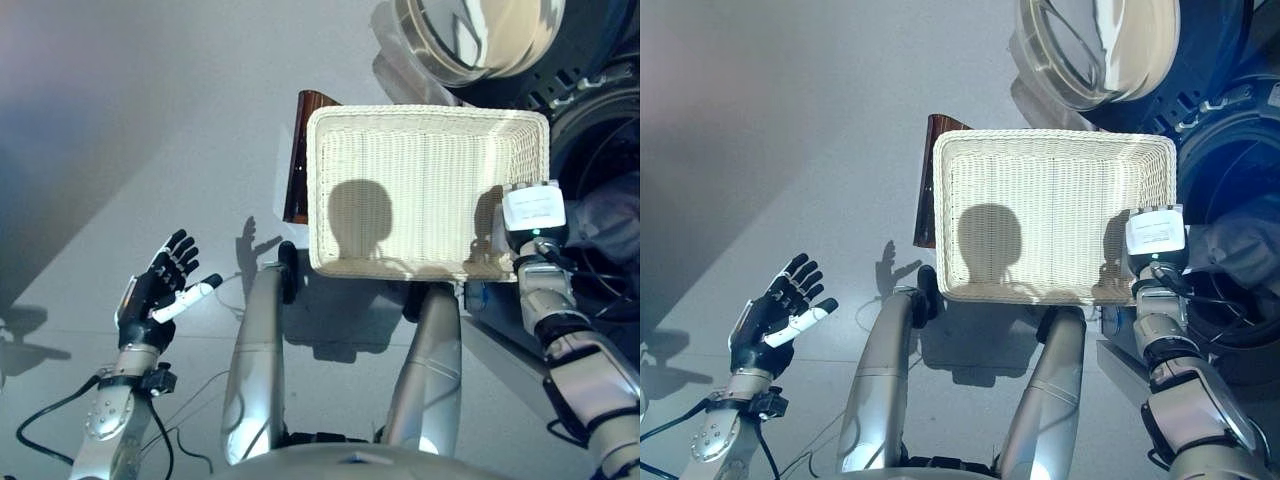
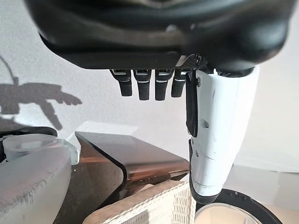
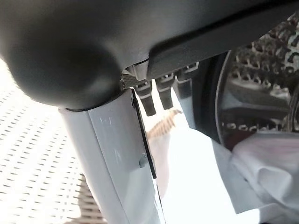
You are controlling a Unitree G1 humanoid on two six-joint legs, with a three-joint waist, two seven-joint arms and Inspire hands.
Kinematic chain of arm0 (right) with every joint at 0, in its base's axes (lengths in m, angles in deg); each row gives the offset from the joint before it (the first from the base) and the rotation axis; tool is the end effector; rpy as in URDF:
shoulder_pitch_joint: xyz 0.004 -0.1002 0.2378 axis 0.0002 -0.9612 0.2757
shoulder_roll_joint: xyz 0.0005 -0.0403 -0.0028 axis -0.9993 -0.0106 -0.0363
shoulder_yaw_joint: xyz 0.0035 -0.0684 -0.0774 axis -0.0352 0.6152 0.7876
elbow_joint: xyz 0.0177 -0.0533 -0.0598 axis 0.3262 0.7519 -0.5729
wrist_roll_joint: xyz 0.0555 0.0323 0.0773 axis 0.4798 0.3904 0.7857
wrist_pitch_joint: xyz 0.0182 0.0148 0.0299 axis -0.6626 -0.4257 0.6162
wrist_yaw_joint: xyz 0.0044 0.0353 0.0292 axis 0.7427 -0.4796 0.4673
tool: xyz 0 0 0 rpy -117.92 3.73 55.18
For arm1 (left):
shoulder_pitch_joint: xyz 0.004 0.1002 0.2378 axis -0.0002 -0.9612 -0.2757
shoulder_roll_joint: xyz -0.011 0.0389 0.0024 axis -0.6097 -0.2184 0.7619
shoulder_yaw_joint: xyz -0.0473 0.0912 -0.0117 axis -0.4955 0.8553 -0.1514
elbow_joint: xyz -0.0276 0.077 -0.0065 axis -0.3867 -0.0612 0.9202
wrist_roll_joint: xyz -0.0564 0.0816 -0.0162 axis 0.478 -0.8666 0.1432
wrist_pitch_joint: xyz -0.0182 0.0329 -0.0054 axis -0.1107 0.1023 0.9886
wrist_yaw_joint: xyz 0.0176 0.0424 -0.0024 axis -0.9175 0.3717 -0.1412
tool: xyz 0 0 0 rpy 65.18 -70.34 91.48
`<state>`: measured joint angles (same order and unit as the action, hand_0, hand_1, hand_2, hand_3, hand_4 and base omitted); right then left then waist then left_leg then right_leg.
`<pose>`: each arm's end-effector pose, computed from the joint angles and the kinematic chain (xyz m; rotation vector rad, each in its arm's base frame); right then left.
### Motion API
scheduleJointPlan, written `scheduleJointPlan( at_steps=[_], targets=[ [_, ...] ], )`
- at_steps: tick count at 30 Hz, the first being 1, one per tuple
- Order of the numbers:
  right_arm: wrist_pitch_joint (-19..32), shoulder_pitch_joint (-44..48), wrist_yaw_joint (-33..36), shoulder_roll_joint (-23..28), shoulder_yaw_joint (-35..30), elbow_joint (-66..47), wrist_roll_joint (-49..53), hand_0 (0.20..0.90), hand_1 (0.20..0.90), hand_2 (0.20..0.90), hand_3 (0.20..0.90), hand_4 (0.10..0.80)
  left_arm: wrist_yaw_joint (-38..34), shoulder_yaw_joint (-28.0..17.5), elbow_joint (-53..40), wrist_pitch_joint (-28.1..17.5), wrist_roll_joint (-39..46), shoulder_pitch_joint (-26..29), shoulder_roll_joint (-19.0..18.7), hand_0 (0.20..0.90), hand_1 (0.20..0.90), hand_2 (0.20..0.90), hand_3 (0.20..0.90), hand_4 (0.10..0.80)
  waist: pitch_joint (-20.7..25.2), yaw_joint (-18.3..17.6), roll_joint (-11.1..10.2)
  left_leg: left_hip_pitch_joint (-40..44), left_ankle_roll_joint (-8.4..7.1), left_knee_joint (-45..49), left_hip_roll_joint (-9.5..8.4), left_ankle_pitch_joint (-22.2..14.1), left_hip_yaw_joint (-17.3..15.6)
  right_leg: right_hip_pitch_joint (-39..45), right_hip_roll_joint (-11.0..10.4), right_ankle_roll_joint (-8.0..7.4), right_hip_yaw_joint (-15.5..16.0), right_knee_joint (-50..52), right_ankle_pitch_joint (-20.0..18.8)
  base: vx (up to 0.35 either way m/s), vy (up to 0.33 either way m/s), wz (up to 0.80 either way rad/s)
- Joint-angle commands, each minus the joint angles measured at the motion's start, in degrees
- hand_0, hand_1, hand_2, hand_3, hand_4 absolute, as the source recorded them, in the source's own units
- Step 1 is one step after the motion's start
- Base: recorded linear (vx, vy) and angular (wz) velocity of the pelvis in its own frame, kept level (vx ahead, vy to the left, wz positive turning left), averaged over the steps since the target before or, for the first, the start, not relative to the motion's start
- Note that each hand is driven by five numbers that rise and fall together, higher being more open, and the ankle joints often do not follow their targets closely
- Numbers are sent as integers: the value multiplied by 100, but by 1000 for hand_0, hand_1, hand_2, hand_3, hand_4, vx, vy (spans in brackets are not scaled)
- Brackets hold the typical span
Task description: Pick up the clothes and place them into the washing machine
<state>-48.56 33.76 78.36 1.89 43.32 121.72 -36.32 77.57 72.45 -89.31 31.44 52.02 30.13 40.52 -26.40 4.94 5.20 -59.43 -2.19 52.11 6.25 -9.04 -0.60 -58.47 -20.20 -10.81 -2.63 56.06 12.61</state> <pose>0.2698 -0.3250 0.0601 -2.1505 0.3013 -0.3335 0.1154 0.2509 0.0236 -0.0906 0.0153 0.0873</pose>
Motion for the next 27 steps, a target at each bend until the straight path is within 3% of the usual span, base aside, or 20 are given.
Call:
scheduleJointPlan(
  at_steps=[1,5,6,13,14,15,16,27],
  targets=[
    [-263,351,342,136,74,403,257,200,200,200,200,300,-7,-288,-330,-447,-57,-213,-171,900,900,900,900,800,370,66,78,60,-365,-511,235,79,233,-86,40,188,-27,-208,-119,0,0,0],
    [-287,417,374,81,86,486,351,200,200,200,200,300,1,-278,-378,-433,-47,-228,-186,900,900,900,900,800,351,70,87,109,-365,-531,240,93,221,-44,38,185,-19,-222,-128,0,0,0],
    [-288,411,397,73,80,461,358,900,900,900,900,800,-7,-279,-367,-430,-64,-223,-186,900,900,900,900,800,352,65,85,125,-361,-540,237,92,218,-39,41,186,-18,-222,-125,0,0,0],
    [-251,273,472,98,-42,45,372,900,900,900,900,800,-57,-299,-330,-441,-117,-199,-156,900,900,900,900,800,343,27,58,169,-358,-571,231,100,215,7,68,185,-21,-244,-133,0,0,0],
    [-243,242,468,98,-68,-19,367,702,702,702,702,659,-52,-293,-317,-441,-117,-194,-154,900,900,900,900,800,345,23,53,180,-359,-586,234,105,213,8,66,184,-25,-245,-135,0,0,0],
    [-233,237,459,99,-80,-81,369,425,425,425,425,461,-61,-300,-308,-437,-128,-187,-160,900,900,900,900,800,351,15,49,182,-358,-588,233,106,218,16,68,188,-28,-254,-137,0,0,0],
    [-221,210,449,109,-109,-136,374,200,200,200,200,300,-59,-302,-303,-434,-122,-181,-153,900,900,900,900,800,356,12,46,177,-358,-584,232,108,225,16,63,188,-26,-254,-138,0,0,0],
    [-198,49,467,167,-372,-409,461,200,200,200,200,300,-79,-402,-264,-433,-145,-206,-112,900,900,900,900,800,388,-8,30,198,-366,-607,249,115,220,35,70,192,-20,-291,-146,0,0,0]
  ],
)
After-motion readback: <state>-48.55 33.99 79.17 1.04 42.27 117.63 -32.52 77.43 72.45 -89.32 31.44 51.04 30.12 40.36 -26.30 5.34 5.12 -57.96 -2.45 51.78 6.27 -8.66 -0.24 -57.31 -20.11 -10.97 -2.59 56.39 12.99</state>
